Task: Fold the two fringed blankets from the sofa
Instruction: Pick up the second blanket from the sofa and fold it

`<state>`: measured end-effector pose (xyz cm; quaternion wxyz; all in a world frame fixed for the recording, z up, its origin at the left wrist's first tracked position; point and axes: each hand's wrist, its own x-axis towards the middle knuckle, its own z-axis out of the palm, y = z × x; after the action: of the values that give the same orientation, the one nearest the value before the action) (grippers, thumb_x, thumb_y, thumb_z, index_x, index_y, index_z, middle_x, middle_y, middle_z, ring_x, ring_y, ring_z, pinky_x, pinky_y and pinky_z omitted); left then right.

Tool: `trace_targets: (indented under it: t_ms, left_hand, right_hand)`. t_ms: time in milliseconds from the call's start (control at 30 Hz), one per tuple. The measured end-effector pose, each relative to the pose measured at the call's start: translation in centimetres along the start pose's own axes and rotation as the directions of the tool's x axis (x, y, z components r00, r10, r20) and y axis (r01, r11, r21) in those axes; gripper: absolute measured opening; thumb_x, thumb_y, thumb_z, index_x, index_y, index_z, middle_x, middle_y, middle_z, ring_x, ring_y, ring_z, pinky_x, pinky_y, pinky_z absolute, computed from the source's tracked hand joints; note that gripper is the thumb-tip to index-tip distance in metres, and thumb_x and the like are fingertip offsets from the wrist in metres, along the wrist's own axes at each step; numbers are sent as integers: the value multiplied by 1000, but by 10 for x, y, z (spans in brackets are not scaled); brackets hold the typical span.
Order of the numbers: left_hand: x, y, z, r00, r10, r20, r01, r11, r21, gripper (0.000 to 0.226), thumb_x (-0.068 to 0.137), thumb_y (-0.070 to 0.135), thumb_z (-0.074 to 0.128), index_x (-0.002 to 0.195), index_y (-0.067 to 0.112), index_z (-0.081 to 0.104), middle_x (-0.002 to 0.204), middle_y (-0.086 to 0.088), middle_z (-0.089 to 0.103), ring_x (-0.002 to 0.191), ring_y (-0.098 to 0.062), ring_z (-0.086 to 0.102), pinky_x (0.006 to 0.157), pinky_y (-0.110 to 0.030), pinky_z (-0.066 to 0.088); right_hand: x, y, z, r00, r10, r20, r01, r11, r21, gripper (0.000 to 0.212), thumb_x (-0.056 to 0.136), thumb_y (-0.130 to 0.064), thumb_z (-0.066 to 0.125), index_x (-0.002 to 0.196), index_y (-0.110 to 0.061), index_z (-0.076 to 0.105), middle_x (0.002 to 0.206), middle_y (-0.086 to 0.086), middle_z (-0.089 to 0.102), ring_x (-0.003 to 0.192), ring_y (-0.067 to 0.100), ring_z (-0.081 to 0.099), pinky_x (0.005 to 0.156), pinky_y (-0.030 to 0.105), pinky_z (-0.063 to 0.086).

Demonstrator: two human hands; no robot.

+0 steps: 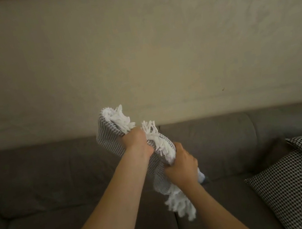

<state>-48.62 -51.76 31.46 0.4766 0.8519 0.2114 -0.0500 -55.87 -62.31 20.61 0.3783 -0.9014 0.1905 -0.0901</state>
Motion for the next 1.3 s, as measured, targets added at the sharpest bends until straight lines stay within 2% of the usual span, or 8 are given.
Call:
trace_targets:
  t_ms: [233,333,500,700,833,933,1033,1300]
  left_hand:
    - [35,-17,-4,990,-116,-82,98,976,-194,51,104,18,58,153,7,44,149,-10,54,137,-33,55,114,-46,49]
    - [62,-31,5,934,-357,28,275,664,-696,74,96,17,61,159,5,25,152,-16,52,127,-38,62,105,-51,56]
    - [54,-53,12,991,86,-103,-112,952,-284,67,93,4,61,156,6,42,155,-25,41,134,-36,54,111,-35,48]
    - [53,-86,7,502,316,805,-618,782,78,102,79,1,76,166,30,31,167,10,26,154,-12,30,125,-34,33]
    - [34,-93,19,455,332,826,-757,632,163,156,56,52,100,168,41,-9,176,20,-5,162,-10,-11,130,-49,-9]
    - [22,-92,30,452,473,757,-827,540,156,141,55,62,97,168,39,15,172,21,10,162,-7,-1,128,-48,-15]
    - [14,-86,31,464,562,685,-782,623,19,64,63,45,96,120,43,64,122,17,73,114,2,66,103,-28,49]
    - [22,-84,25,558,554,618,-706,708,3,11,72,37,74,74,28,67,73,4,73,69,-15,72,60,-40,54]
  right_hand:
    - [40,23,-27,914,-112,389,197,963,-185,35,64,-25,56,97,-16,65,93,3,71,88,29,70,75,46,62]
    - [51,19,-39,864,-159,478,262,952,-157,16,65,-18,57,76,-7,57,74,9,68,69,25,66,59,40,54]
    - [51,-9,-48,790,-315,527,383,923,-23,36,71,-1,54,57,-18,26,48,-3,31,45,13,27,49,31,18]
    - [53,-20,-52,716,-328,616,472,878,-82,42,77,4,57,52,-23,37,57,-9,43,50,2,49,54,24,33]
    - [51,-28,-71,689,-250,680,429,897,-105,31,77,-5,53,50,-21,46,47,-9,53,44,4,51,48,18,34]
    - [53,-25,-78,673,-200,713,384,917,-105,17,70,-7,53,57,-16,58,42,-11,53,36,4,48,42,20,37]
    - [63,-11,-78,694,-226,684,392,915,-96,6,64,-12,59,60,-9,63,48,-4,55,44,12,48,48,26,38]
    - [64,11,-80,910,-259,324,268,963,20,30,71,-32,86,100,-28,78,92,-14,76,86,1,71,71,19,57]
